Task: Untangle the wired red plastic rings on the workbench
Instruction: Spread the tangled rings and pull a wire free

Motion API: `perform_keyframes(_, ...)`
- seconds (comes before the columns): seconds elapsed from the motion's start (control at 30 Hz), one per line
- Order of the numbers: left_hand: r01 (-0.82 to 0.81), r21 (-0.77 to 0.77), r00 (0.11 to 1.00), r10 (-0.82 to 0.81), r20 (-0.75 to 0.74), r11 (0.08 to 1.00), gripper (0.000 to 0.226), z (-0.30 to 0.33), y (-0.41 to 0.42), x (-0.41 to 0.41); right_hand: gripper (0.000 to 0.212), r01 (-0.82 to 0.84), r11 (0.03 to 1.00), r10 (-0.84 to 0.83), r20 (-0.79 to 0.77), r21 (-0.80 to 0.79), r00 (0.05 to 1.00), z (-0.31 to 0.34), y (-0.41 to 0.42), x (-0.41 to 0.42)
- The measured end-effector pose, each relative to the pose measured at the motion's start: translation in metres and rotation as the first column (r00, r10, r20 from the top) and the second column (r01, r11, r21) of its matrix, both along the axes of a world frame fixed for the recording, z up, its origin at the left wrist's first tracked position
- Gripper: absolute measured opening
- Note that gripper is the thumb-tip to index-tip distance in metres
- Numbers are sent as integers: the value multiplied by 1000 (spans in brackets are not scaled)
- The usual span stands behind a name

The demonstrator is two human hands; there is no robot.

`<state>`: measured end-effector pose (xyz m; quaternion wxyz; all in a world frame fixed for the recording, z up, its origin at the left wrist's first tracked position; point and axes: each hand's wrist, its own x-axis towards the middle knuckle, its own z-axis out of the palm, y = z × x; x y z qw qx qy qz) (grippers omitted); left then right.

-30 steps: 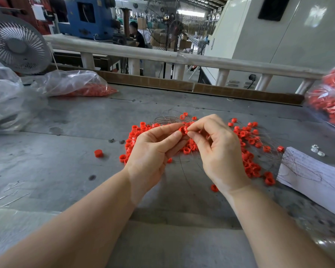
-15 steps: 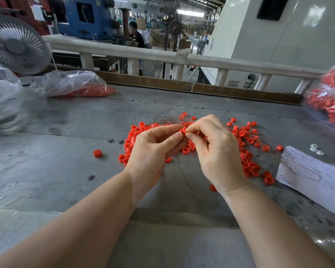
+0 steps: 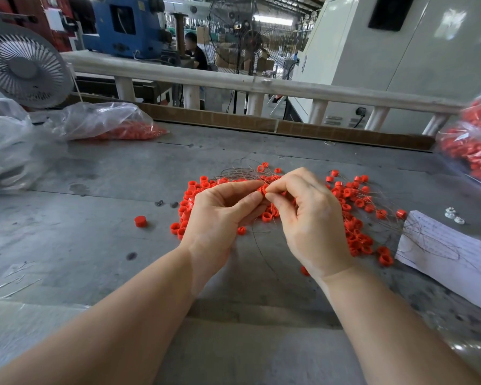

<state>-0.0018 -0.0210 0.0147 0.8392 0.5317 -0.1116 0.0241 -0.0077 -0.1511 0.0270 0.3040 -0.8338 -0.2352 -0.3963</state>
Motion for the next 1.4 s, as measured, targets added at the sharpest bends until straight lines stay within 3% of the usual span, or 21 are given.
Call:
perform_keyframes(0.27, -21, 37, 1000, 20, 12, 999, 28, -1, 1, 0, 5, -38, 999, 38, -3, 27, 999, 0, 0, 1)
perform_keyframes(0.5, 27, -67, 999, -30, -44, 997, 19, 0, 1, 1, 5, -56, 998, 57, -29, 39, 998, 0, 1, 1)
perform_keyframes(0.9, 27, -65, 997, -32, -72, 998, 20, -2, 1, 2, 7, 96, 987, -90, 52, -126, 995, 0, 1, -2)
perform_keyframes(1.4, 7, -75, 995, -15, -99, 997, 22, -2, 0, 1, 6, 71, 994, -69, 31, -86, 997, -1, 4, -1)
